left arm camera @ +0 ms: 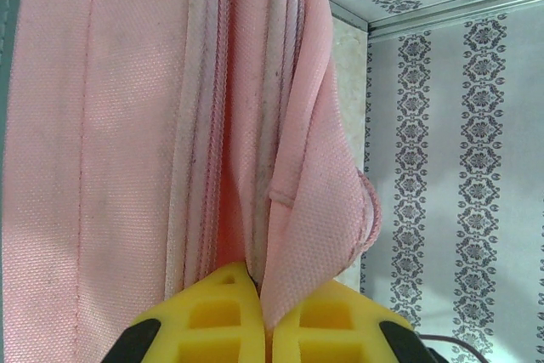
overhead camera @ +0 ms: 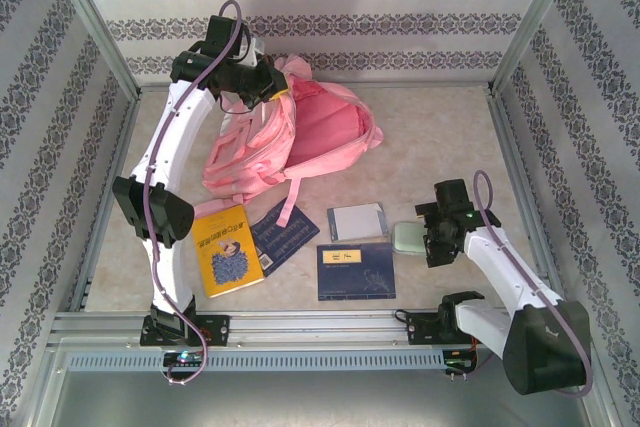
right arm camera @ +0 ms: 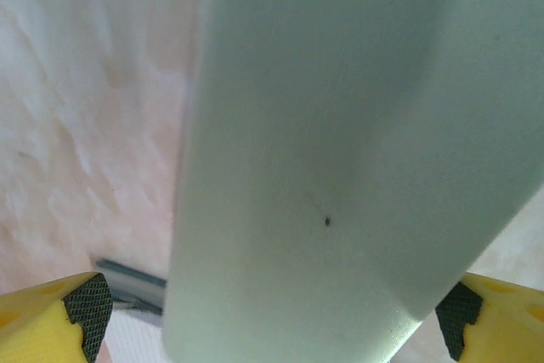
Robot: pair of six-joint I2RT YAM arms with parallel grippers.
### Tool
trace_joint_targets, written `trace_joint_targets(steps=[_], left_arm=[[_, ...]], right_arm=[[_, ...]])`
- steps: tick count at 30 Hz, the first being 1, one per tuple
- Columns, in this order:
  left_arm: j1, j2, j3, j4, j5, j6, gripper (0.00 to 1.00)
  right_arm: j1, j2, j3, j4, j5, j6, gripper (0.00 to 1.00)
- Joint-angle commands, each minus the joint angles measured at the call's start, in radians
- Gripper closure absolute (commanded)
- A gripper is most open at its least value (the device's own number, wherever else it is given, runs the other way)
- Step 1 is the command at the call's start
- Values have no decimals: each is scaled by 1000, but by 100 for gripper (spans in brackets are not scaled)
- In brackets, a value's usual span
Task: Pack the student bag
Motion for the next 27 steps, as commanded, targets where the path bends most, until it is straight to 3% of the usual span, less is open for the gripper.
trace_joint_targets(steps=[1,14,23,27], left_arm=[[1,-22,39,72,30,-11,100],[2,-31,25,76,37,-16,100],[1,-38,22,89,43,-17,100],[1,-40,23,102,51,-25,100]], right_arm=[[-17,52,5,70,26,24,2],[-44,330,155,15,21,-83,2],[-39,317,206,-2,66,-113,25],[-38,287,261,-28,71,-138,27]])
